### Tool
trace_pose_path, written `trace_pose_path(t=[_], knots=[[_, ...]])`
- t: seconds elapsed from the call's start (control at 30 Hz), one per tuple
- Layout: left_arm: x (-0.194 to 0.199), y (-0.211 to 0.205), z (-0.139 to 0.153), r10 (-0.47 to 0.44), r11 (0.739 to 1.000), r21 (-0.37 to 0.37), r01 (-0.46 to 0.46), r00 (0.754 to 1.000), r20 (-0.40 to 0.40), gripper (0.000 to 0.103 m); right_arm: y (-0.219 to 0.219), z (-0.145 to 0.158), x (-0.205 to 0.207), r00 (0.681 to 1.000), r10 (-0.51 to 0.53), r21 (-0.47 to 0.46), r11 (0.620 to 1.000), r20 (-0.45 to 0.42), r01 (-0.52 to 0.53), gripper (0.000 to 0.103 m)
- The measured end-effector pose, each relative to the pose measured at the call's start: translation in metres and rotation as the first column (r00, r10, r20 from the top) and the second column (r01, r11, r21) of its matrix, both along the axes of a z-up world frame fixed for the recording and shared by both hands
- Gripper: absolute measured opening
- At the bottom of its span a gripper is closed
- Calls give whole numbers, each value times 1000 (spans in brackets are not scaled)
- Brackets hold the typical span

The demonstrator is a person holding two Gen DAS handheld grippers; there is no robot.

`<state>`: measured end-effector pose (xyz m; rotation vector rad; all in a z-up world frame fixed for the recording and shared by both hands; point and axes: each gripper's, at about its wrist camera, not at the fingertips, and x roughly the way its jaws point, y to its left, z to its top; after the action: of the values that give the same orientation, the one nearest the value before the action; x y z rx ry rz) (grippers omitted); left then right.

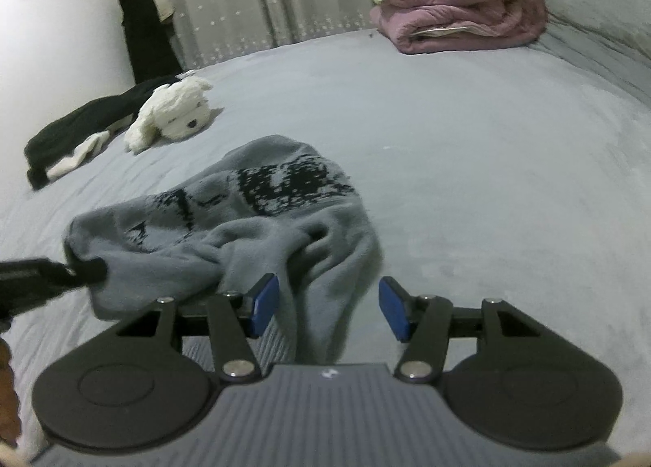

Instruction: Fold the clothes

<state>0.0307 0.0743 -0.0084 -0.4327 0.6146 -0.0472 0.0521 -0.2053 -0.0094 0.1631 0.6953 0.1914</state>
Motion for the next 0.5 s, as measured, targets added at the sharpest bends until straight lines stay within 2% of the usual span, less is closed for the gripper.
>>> trace_pose_path(t=[0.17,0.33,0.5], knots=[[6,29,10,106,994,-27,-105,994,40,3,-7,-5,8,1000,-25,15,1000,-12,25,59],[-1,52,21,206,978,-55,-202,975,79,3,-6,-7,15,999,-24,13,1000,-21,24,59],[-6,64,21,231,973,2,-232,969,83,3,-2,-10,19,999,-13,5,1000,-36,13,59]])
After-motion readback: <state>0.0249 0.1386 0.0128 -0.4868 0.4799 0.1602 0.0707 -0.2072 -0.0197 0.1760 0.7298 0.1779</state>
